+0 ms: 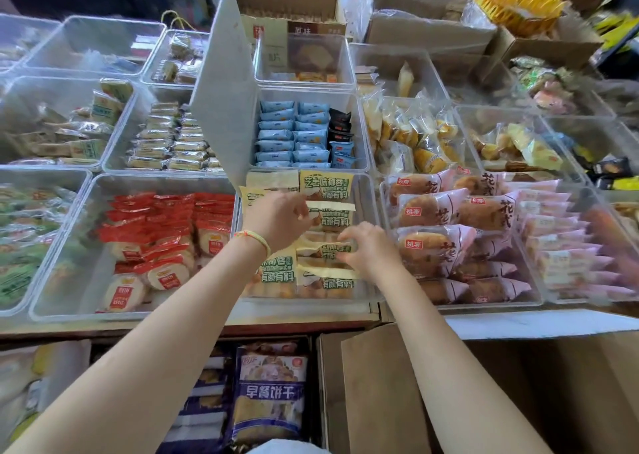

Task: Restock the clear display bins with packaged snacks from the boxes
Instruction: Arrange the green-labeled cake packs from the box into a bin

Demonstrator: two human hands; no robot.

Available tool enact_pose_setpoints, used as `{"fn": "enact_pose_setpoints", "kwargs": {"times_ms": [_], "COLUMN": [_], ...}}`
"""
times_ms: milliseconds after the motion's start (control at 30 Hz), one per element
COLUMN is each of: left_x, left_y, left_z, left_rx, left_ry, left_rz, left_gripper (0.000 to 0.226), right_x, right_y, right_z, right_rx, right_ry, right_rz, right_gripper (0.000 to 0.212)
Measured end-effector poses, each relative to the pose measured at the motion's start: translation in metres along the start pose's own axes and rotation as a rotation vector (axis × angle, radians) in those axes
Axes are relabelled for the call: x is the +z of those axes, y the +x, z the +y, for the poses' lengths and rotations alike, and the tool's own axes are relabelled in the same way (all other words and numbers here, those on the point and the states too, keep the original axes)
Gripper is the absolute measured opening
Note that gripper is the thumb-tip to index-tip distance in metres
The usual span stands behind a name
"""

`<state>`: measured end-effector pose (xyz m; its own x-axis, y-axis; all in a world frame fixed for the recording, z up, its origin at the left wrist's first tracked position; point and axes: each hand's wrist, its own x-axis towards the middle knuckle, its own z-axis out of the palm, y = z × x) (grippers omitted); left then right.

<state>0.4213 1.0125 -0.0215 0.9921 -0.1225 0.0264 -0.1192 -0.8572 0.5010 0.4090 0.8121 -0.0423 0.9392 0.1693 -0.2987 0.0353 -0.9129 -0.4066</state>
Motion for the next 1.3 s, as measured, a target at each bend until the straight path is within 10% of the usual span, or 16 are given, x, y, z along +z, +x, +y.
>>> {"fn": "enact_pose_setpoints", "kwargs": {"times_ms": [100,433,1300], "left_x": [0.004,0.017,0.018], "left_y": [-0.010,-0.003,0.001], "left_z": [-0.001,-0.001,0.000], "left_rx": [-0.061,-0.103,-0.093], "left_ry": [0.155,0.088,0.149], "left_rz": [-0.336,-0.070,-0.139], "left_gripper": [0.037,0.016,0.019], "right_x": [0.011,0.001,0.012], "right_y": [0.002,0.017,0.009], "right_z": [0.001,0.002,0.022], "right_rx": [0.040,0.055,0.131], "right_ry": [0.062,0.365,0.616], "right_rz": [0.122,0.225,0.077], "right_gripper": [0.020,0.014,0.027]}}
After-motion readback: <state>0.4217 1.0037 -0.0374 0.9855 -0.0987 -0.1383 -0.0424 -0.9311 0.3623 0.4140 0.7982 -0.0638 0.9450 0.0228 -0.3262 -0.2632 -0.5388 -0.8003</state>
